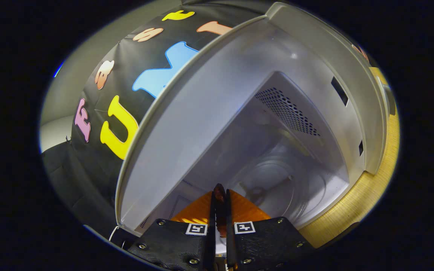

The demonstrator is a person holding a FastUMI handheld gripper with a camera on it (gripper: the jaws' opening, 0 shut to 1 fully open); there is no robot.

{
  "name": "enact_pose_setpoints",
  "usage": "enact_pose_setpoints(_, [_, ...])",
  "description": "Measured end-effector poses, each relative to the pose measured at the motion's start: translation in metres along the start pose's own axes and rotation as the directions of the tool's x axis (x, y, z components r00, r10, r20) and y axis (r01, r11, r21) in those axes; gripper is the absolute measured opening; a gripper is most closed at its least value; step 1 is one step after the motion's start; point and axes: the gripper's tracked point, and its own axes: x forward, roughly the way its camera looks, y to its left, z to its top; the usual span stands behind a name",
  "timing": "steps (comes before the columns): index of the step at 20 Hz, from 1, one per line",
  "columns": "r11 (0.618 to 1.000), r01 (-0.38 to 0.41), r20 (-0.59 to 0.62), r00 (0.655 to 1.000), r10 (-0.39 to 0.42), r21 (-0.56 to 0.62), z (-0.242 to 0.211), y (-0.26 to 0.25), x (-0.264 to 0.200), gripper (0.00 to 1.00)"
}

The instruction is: Open the microwave, put the food inside, and close the microwave door.

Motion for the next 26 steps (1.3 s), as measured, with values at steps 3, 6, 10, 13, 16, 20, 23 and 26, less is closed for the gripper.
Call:
enact_pose_setpoints(3, [0.999,0.011,0.042,0.999,-0.009,-0.041,-0.003,0.005,0.005,0.11])
enact_pose_setpoints(6, [0.988,0.03,0.067,0.998,-0.02,-0.154,-0.01,0.01,0.014,0.17])
enact_pose_setpoints(10, [0.949,0.182,0.132,0.98,-0.152,-0.257,-0.011,-0.019,0.021,0.4])
enact_pose_setpoints(13, [0.888,0.268,0.131,0.963,-0.235,-0.373,-0.014,-0.052,0.018,0.74])
enact_pose_setpoints(16, [0.826,0.209,0.161,0.976,-0.146,-0.523,-0.005,-0.038,0.004,0.77])
enact_pose_setpoints(20, [0.757,0.138,0.162,0.986,-0.043,-0.639,0.006,-0.011,-0.027,0.77])
enact_pose_setpoints(23, [0.702,0.071,0.089,0.996,-0.011,-0.709,-0.002,-0.001,-0.06,0.77])
enact_pose_setpoints(26, [0.656,-0.088,-0.074,0.996,0.049,-0.749,-0.027,0.017,-0.105,0.77])
